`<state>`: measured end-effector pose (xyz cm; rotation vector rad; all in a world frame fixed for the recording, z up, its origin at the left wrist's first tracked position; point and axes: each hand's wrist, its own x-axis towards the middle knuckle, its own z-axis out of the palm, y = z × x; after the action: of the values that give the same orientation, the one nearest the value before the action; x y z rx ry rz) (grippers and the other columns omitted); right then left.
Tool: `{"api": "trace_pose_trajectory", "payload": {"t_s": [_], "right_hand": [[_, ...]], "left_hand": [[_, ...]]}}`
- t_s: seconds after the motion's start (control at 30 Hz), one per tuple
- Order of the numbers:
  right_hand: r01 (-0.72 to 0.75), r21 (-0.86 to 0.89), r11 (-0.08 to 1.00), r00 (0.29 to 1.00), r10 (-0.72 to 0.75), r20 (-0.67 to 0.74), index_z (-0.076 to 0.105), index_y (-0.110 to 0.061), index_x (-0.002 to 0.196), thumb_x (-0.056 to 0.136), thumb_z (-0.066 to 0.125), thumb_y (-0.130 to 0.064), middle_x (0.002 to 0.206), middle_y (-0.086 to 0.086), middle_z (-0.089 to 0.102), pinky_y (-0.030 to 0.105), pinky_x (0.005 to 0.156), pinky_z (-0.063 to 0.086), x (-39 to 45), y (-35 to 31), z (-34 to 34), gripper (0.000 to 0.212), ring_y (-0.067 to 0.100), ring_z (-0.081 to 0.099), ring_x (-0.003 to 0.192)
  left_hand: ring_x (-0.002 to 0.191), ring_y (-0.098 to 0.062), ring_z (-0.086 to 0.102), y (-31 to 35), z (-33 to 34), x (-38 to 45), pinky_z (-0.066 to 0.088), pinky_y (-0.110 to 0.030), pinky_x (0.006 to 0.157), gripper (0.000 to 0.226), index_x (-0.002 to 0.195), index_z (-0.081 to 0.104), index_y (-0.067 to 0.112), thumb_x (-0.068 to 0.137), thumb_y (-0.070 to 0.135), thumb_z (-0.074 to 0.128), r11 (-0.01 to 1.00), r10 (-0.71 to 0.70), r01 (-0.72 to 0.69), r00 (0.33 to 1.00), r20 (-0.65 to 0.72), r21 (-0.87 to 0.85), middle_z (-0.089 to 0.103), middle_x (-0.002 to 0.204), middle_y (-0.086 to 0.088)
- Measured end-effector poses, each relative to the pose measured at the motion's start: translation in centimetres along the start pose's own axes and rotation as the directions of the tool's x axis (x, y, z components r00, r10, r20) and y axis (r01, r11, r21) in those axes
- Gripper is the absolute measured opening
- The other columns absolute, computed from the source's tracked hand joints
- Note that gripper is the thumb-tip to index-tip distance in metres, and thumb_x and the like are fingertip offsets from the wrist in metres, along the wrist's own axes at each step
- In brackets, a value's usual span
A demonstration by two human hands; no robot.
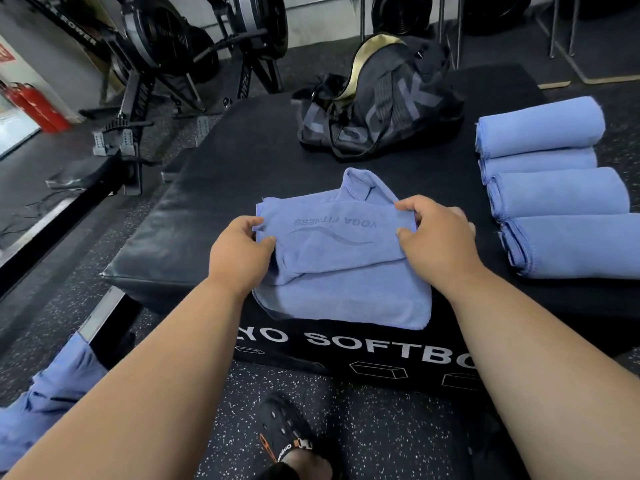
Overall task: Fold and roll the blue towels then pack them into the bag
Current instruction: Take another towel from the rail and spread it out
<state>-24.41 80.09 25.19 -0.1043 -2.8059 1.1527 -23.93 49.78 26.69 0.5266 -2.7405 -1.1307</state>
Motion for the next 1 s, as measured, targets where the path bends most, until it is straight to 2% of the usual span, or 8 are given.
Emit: {"api": "trace_pose_trajectory", "payload": {"t_s": [0.1,0.2,0.3,0.47,0.57,0.73,0.87,1.0], "right_hand": [[-0.044,-0.12,0.992,0.999,0.045,0.005,0.057,-0.037,0.141,0.096,0.068,-0.031,0.128,-0.002,0.059,0.046,0.102,0.034,0.0,-0.4,0.2,0.046,0.033,0.05,0.122],[-0.018,0.012,1.0,0.998,0.017,0.053,0.059,-0.037,0.136,0.096,0.066,-0.02,0.124,-0.004,0.058,0.04,0.094,0.044,0.0,-0.7,0.1,0.044,0.026,0.057,0.111],[-0.025,0.13,0.991,0.994,0.01,0.111,0.062,-0.037,0.131,0.093,0.067,-0.015,0.113,-0.009,0.06,0.033,0.076,0.047,-0.1,-0.9,-0.4,0.044,0.017,0.061,0.091],[-0.167,0.308,0.937,0.96,0.083,0.267,0.073,-0.035,0.108,0.086,0.077,-0.014,0.102,-0.004,0.072,0.039,0.082,0.061,-0.4,-0.7,-1.4,0.03,0.016,0.071,0.088],[-0.153,0.304,0.94,0.946,0.05,0.32,0.075,-0.032,0.1,0.089,0.075,-0.013,0.082,-0.003,0.063,0.028,0.064,0.047,-0.9,-1.1,-1.8,0.021,0.013,0.06,0.07],[-0.17,0.498,0.85,0.983,0.114,0.141,0.075,-0.03,0.099,0.091,0.072,-0.015,0.104,-0.005,0.072,0.026,0.074,0.05,-0.7,-2.5,-2.0,0.018,0.013,0.069,0.095],[-0.019,0.636,0.771,0.999,0.039,-0.018,0.074,-0.03,0.1,0.096,0.067,-0.011,0.104,-0.005,0.075,0.024,0.079,0.053,-0.1,-5.2,-4.1,0.021,0.008,0.069,0.094],[0.222,0.763,0.607,0.973,-0.083,-0.218,0.074,-0.026,0.105,0.099,0.066,-0.009,0.1,0.003,0.074,0.024,0.086,0.052,0.3,-8.6,-8.1,0.02,0.009,0.065,0.092]], "left_hand": [[0.096,-0.012,0.067,1.5,0.9,0.3,0.051,-0.03,0.087,0.048,0.138,0.056,0.029,0.092,0.021,0.066,0.999,0.028,-0.028,0.999,0.025,0.024,0.069,0.1,0.015],[0.087,-0.008,0.067,2.5,1.4,0.2,0.054,-0.027,0.084,0.043,0.131,0.06,0.029,0.092,0.014,0.065,0.999,0.033,-0.031,0.998,0.047,-0.041,0.07,0.091,0.011],[0.089,-0.005,0.07,2.4,0.8,-0.3,0.053,-0.023,0.079,0.033,0.119,0.064,0.034,0.091,0.017,0.071,0.984,-0.001,0.004,1.0,0.019,-0.179,0.073,0.096,0.011],[0.092,-0.016,0.075,0.7,-1.3,-1.1,0.06,-0.035,0.084,0.023,0.105,0.073,0.025,0.093,0.006,0.075,0.82,-0.176,0.199,0.98,0.095,-0.537,0.079,0.1,0.004],[0.085,-0.017,0.077,0.1,-1.8,-1.4,0.059,-0.033,0.072,0.024,0.11,0.073,0.02,0.092,0.005,0.076,0.766,-0.224,0.266,0.964,0.144,-0.585,0.079,0.103,-0.004],[0.095,-0.02,0.074,2.6,-2.0,-0.5,0.062,-0.038,0.083,0.026,0.112,0.071,0.023,0.092,0.008,0.075,0.767,-0.235,0.272,0.962,0.141,-0.581,0.075,0.109,-0.004],[0.1,-0.021,0.073,8.4,-3.5,1.1,0.06,-0.041,0.099,0.031,0.121,0.069,0.018,0.092,0.008,0.075,0.79,-0.071,0.092,0.996,0.059,-0.607,0.074,0.108,-0.005],[0.097,-0.019,0.071,14.7,-7.2,0.9,0.061,-0.039,0.095,0.026,0.117,0.067,0.02,0.096,0.006,0.072,0.614,0.147,-0.155,0.986,-0.081,-0.774,0.073,0.11,-0.006]]}}
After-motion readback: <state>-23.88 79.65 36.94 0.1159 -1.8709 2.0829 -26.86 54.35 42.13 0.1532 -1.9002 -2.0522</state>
